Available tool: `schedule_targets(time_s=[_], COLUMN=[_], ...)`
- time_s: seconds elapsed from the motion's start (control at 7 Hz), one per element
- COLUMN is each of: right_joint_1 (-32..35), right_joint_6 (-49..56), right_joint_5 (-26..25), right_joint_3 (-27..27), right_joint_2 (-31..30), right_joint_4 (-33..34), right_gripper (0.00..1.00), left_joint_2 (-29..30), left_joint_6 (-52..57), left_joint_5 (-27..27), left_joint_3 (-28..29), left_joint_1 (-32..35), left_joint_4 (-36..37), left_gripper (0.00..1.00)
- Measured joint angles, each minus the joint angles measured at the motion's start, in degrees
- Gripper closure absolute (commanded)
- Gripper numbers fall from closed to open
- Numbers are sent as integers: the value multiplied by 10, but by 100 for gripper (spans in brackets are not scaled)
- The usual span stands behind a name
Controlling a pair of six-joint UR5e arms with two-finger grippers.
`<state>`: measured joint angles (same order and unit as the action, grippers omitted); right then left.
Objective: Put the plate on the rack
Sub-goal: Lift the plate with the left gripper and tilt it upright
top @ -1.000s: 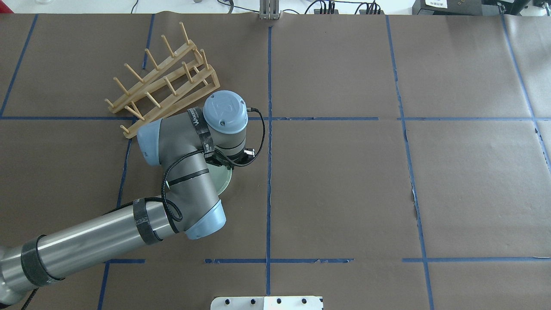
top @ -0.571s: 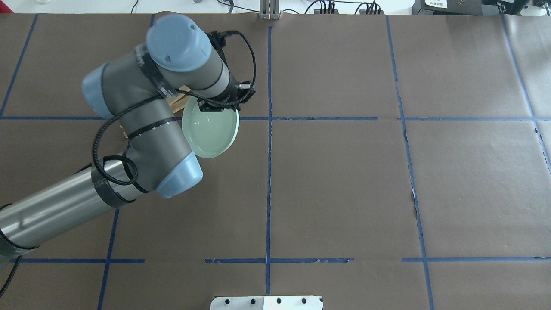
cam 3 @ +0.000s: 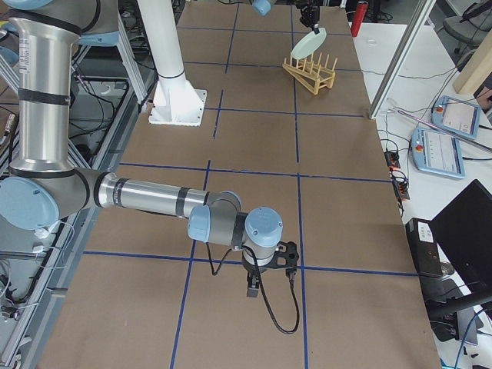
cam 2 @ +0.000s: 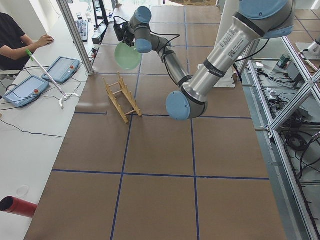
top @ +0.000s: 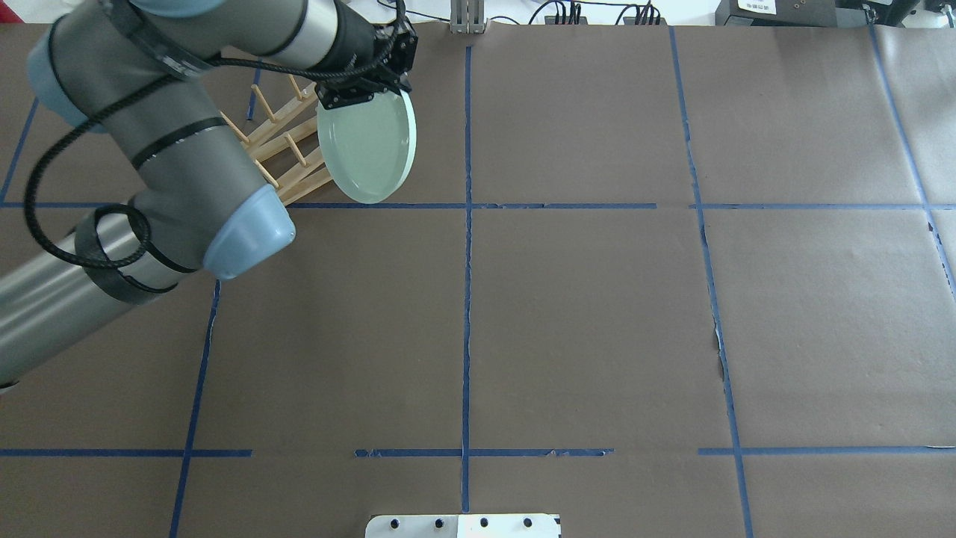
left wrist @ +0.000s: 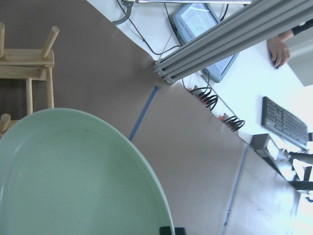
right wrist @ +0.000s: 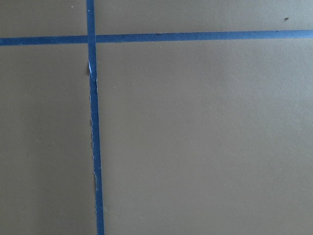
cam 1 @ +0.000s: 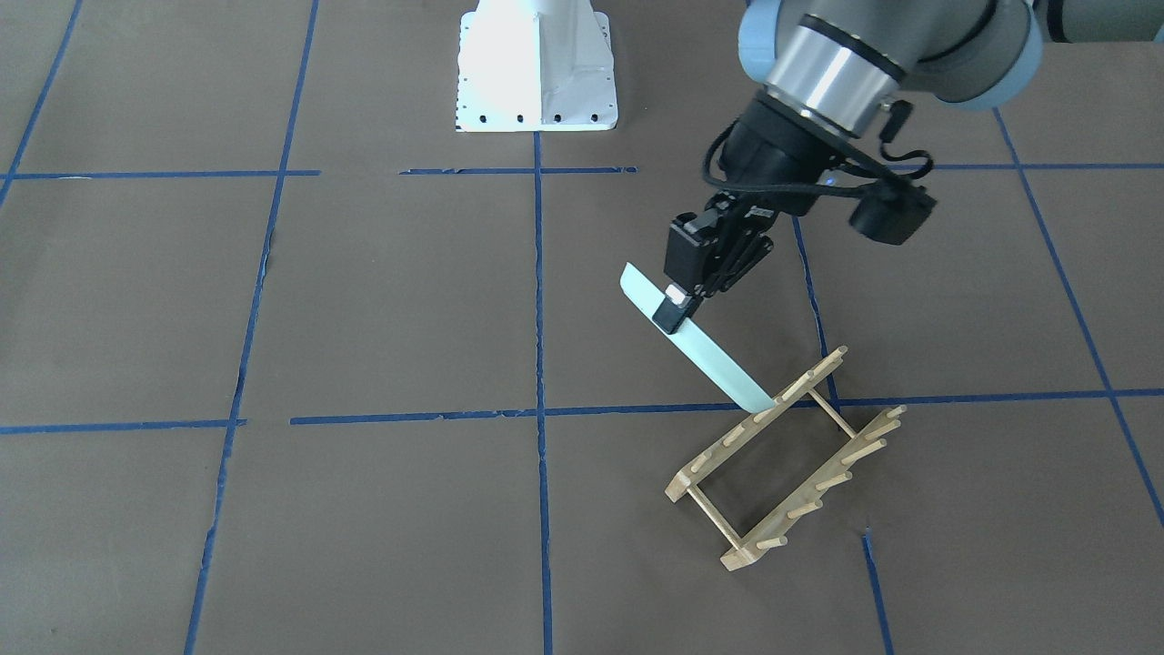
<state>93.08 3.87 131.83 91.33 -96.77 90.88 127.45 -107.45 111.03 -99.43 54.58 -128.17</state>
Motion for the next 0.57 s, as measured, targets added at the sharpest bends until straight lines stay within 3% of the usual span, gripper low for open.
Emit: schedule_targets(time_s=[0.57], right_joint_1=[0], right_joint_6=[0], right_joint_5=[0], right_joint_3=[0], right_joint_2=[0], right_joint_4=[0], right_gripper=[0], left_joint_2=[-40], left_joint_6=[-19], left_joint_5=[-25], left_joint_3=[145], left_joint_1=[60], left_joint_4=[-321], left_gripper=[100])
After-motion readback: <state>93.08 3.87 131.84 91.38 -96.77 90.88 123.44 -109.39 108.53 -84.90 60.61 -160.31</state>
